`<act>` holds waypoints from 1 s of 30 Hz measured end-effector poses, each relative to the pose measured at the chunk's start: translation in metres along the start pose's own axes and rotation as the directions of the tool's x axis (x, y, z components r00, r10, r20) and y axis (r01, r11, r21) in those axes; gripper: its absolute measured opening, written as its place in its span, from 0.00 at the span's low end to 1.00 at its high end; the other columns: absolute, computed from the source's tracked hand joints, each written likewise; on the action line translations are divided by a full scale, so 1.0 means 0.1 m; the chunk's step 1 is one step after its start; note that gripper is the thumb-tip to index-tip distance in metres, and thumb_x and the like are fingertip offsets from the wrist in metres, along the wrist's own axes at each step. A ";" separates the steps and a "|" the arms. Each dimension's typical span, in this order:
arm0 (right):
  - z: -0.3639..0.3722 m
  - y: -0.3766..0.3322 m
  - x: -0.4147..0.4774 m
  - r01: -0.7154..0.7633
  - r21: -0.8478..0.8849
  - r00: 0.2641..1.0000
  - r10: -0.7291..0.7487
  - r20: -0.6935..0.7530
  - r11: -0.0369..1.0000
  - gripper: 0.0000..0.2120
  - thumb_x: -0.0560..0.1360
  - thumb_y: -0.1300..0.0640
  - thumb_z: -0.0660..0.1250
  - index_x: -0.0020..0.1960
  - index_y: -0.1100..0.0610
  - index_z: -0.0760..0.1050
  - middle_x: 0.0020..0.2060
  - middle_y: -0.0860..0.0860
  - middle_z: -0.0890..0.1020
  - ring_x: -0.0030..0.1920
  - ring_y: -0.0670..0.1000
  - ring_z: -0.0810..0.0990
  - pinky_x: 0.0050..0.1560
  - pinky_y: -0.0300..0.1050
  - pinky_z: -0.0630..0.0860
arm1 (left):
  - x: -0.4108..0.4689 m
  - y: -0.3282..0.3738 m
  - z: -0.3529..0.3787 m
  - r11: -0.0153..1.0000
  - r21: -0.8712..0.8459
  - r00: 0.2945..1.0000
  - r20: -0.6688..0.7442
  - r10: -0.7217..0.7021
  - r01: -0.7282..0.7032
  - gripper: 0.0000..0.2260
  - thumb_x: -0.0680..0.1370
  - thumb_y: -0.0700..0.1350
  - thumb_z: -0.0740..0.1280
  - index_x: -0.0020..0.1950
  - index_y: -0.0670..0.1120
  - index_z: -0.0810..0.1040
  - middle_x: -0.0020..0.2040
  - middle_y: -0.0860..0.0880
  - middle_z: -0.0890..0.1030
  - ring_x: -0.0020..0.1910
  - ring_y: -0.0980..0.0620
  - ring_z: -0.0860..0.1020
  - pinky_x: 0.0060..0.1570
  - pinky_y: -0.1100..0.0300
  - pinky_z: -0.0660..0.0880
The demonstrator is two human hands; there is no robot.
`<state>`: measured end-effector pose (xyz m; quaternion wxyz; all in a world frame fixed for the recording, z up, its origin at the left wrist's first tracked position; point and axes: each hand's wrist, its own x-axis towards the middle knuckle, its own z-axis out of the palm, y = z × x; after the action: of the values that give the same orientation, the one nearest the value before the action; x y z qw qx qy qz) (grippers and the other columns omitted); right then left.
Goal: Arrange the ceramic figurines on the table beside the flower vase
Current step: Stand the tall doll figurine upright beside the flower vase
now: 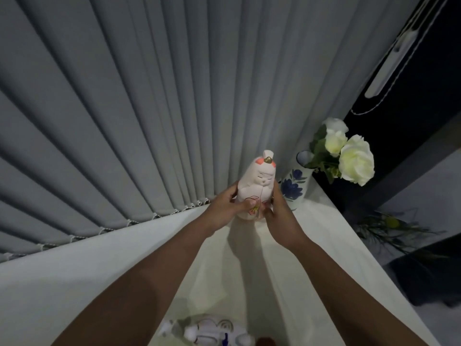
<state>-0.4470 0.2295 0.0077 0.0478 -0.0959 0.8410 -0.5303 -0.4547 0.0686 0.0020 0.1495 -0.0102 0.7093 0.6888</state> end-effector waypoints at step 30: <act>-0.21 -0.13 -0.27 -0.180 -0.105 0.984 0.176 -0.041 0.978 0.33 0.79 0.62 0.60 0.77 0.51 0.46 0.74 0.52 0.65 0.71 0.54 0.66 0.70 0.50 0.66 | -0.44 -0.02 0.35 0.737 0.641 0.969 -0.236 -0.078 0.216 0.34 0.75 0.52 0.68 0.76 0.49 0.55 0.77 0.44 0.58 0.74 0.45 0.60 0.71 0.50 0.62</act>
<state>-0.4229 0.2482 0.0284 0.0765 -0.0144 0.8743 -0.4791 -0.4056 0.0947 0.0101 0.1281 -0.0795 0.9149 0.3746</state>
